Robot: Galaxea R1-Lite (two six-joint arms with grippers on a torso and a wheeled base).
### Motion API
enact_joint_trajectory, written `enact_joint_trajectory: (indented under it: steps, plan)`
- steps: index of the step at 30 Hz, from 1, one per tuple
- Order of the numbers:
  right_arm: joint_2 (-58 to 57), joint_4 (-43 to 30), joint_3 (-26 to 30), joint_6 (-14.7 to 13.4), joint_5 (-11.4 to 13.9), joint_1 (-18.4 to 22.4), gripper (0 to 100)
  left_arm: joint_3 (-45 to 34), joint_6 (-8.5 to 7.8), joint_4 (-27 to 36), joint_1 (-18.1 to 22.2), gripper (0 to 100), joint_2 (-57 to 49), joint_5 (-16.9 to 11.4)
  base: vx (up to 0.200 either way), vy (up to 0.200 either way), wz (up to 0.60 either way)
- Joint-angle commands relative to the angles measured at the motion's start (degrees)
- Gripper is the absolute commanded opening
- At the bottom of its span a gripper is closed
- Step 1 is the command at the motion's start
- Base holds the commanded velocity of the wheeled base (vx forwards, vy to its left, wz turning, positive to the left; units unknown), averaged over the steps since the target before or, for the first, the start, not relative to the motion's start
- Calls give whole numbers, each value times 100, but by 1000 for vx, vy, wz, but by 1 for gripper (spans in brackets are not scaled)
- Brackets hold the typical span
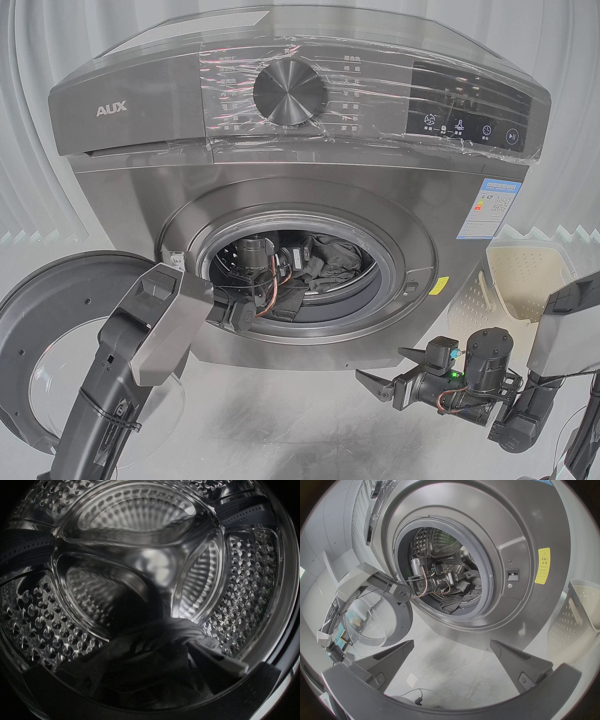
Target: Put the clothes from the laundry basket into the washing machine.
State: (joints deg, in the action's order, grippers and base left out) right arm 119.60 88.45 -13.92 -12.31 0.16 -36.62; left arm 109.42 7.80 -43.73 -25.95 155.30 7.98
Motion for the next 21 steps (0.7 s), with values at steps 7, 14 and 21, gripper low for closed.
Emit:
enact_joint_trajectory:
  steps: [7,14,21]
  plan:
    - [2,-4,3,1,2,-29,100,-1819,-121,804,-340,100,-1370,-394,0,0,0]
    - [19,-4,3,1,2,-29,100,-1986,-270,743,-305,100,-878,-385,0,0,0]
    - [11,5,3,1,2,-21,100,-1854,-385,734,-226,100,-553,-377,0,0,0]
